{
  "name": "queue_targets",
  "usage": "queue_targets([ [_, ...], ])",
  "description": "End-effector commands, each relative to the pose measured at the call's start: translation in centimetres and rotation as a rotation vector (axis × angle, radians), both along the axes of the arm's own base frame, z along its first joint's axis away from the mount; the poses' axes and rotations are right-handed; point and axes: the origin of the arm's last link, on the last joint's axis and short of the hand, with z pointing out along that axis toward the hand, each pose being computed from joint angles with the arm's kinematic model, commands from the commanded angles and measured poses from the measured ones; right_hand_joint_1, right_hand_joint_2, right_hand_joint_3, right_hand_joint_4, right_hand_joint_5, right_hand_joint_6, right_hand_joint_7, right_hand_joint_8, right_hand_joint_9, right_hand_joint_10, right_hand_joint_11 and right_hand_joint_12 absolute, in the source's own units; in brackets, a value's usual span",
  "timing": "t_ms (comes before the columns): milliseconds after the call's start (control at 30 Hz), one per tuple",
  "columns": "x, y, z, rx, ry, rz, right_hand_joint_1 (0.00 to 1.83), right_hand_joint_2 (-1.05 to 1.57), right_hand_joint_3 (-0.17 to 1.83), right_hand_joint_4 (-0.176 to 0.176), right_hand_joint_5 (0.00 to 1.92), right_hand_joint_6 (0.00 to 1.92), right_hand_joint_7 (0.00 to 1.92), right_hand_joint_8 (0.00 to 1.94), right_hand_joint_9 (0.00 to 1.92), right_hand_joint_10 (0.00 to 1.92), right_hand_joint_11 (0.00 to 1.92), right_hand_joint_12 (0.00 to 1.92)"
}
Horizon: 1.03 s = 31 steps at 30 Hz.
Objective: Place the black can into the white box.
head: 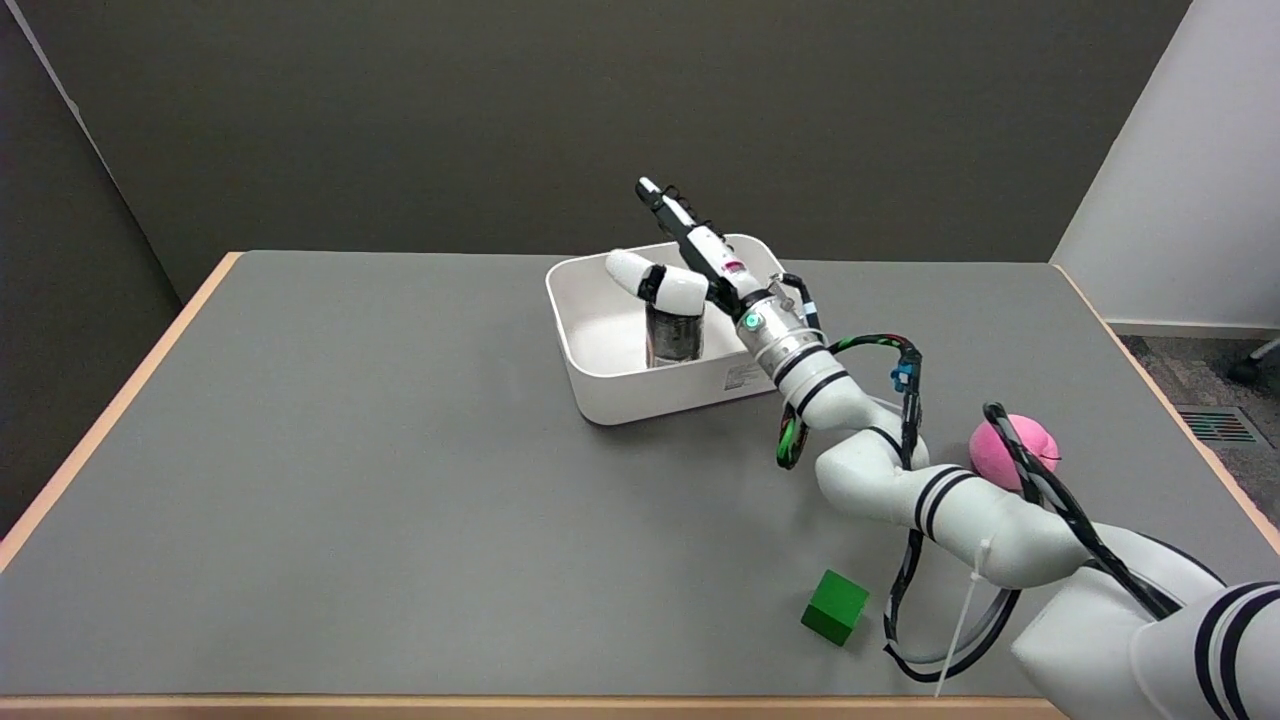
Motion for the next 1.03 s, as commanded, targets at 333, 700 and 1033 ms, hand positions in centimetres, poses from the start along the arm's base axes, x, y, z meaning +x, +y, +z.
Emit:
queue_targets([
  [333, 2.4, 11.0, 14.3, -0.127, -0.869, 0.534, 0.12, 0.63, 0.84, 0.007, 0.00, 0.10, 0.00, 0.01, 0.00, 0.00, 0.00, 0.00],
  [700, -1.2, 20.0, 16.8, -0.272, -0.927, 0.638, 0.07, 0.75, 0.83, -0.009, 0.00, 0.01, 0.00, 0.00, 0.00, 0.16, 0.00, 0.22],
  [1033, -0.8, 20.3, 16.6, -0.261, -0.921, 0.673, 0.28, 0.70, 1.05, -0.009, 0.00, 0.08, 0.00, 0.07, 0.00, 0.26, 0.00, 0.34],
])
